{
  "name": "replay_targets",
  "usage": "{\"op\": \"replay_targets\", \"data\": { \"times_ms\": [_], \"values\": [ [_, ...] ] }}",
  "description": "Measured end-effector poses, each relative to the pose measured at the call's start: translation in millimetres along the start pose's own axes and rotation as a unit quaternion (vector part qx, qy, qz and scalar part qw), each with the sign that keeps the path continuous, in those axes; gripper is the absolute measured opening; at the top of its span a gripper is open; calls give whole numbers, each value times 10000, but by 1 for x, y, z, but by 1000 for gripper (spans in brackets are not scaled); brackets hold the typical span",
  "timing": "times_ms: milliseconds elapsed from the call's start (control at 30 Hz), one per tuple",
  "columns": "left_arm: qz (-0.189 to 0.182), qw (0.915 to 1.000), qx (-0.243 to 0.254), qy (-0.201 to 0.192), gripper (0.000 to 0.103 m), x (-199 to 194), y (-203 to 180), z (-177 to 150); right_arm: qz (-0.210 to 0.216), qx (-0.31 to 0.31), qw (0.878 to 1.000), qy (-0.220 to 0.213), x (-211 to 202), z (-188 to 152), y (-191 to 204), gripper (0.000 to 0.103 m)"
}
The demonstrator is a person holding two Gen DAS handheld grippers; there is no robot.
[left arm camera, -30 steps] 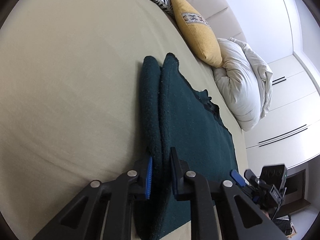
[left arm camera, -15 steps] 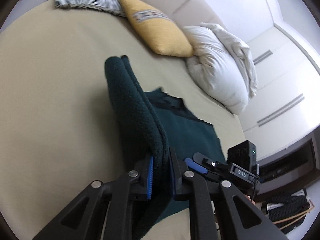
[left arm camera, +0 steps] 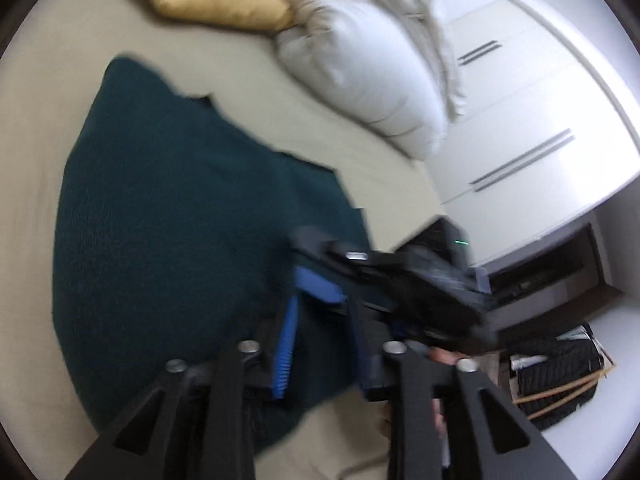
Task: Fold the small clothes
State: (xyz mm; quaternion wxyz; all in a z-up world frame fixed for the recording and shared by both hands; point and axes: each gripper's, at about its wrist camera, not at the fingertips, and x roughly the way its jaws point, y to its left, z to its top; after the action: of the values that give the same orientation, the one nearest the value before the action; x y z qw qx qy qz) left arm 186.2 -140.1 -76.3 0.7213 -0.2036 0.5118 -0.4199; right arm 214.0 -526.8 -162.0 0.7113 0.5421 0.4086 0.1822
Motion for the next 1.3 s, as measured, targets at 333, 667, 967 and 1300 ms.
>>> {"op": "replay_targets", "data": {
  "times_ms": [333, 667, 967, 1300],
  "values": [
    [24, 9975, -291, -636, 49, -76, 43, -17, -717, -67, 9973, 163, 24, -6, 20, 42],
    [351, 9979, -55, -539, 49, -62, 43, -27, -1682, -820, 9820, 272, 48, -10, 49, 11],
    [445, 9980, 147, -431, 54, -45, 23, -20, -1854, -1491, 9709, -261, -18, -4, 63, 10],
    [672, 9935, 888, -219, 54, -1, -29, -3, -1899, -1355, 9696, -737, -106, 12, 35, 10]
  ]
}}
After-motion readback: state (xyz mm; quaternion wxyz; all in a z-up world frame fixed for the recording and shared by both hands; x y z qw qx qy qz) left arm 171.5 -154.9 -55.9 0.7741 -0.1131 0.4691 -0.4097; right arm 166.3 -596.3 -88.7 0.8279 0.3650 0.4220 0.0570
